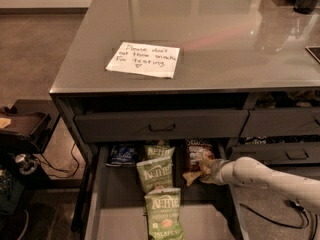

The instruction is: Pick brown chip bag from middle drawer and place on counter

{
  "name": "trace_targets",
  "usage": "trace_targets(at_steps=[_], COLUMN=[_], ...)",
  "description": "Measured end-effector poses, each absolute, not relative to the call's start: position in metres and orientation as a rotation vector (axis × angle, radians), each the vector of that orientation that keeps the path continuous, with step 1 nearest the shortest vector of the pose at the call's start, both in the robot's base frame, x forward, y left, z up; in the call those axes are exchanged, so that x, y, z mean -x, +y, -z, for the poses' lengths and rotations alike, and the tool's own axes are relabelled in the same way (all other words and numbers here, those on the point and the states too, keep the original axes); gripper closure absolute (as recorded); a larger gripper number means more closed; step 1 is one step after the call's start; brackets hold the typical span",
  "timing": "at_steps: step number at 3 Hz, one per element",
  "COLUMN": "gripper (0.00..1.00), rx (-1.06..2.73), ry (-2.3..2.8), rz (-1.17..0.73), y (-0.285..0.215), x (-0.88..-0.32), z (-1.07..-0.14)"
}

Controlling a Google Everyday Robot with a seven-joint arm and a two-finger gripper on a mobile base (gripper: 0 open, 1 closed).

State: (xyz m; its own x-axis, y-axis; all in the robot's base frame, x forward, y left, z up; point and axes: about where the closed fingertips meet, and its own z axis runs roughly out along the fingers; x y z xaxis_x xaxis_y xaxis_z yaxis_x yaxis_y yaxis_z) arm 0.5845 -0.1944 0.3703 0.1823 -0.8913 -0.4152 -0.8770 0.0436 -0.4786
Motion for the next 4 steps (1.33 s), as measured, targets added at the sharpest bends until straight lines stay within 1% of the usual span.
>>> trace_targets(at_steps=[1, 2, 3, 4], gripper=[0.64, 0.89, 1.0, 1.0], rx=[1.783, 1.755, 1.735, 1.72], ry=[1.657, 1.638, 1.622, 1.6], rz=[0.02, 0.01, 0.007, 0.021], y=[-0.189, -0.182, -0.177, -0.177], x=[-0.594, -0.597, -0.592, -0.579], z=[-0.367, -0.374, -0.389, -0.416])
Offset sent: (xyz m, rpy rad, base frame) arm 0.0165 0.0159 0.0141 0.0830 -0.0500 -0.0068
